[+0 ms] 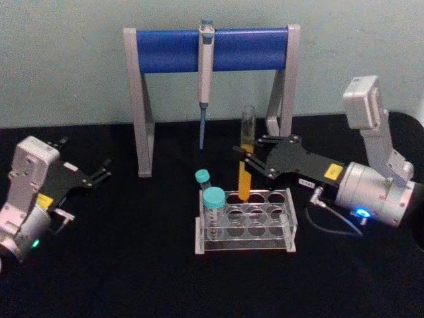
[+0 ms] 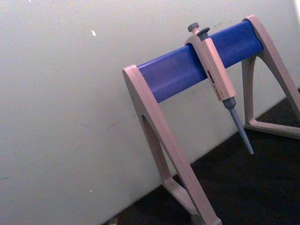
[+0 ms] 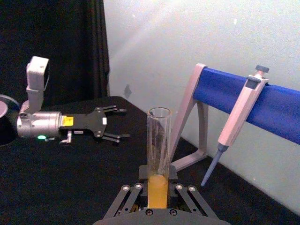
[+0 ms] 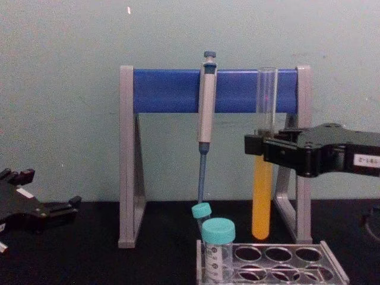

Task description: Pick up the test tube from the test tube rack, shake it, then place it back into the test tube rack.

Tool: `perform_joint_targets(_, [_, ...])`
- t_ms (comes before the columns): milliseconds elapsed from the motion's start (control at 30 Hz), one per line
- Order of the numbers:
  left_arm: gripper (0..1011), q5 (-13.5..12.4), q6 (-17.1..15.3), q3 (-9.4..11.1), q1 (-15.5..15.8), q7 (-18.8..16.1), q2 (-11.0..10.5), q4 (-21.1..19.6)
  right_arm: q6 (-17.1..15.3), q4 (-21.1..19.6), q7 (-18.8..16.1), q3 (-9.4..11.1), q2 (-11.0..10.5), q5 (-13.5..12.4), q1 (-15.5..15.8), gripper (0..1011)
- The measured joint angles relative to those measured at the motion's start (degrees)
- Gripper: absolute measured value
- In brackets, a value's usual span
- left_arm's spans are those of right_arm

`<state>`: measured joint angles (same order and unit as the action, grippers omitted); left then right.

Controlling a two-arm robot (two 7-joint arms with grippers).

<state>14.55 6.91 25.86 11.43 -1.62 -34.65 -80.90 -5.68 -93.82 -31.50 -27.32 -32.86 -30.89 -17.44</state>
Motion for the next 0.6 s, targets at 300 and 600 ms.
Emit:
perform_joint_targets(300, [1001, 0.0, 0.0, 0.0, 0.0, 0.0, 0.0, 0.0, 1.2, 6.1, 0.2, -0.7, 3.2, 1.3, -4.0, 230])
perform_joint_targets(600, [1001, 0.0, 0.0, 0.0, 0.0, 0.0, 0.0, 0.0, 2.5, 10.6, 0.7, 0.3, 4.4, 1.9, -5.8, 229])
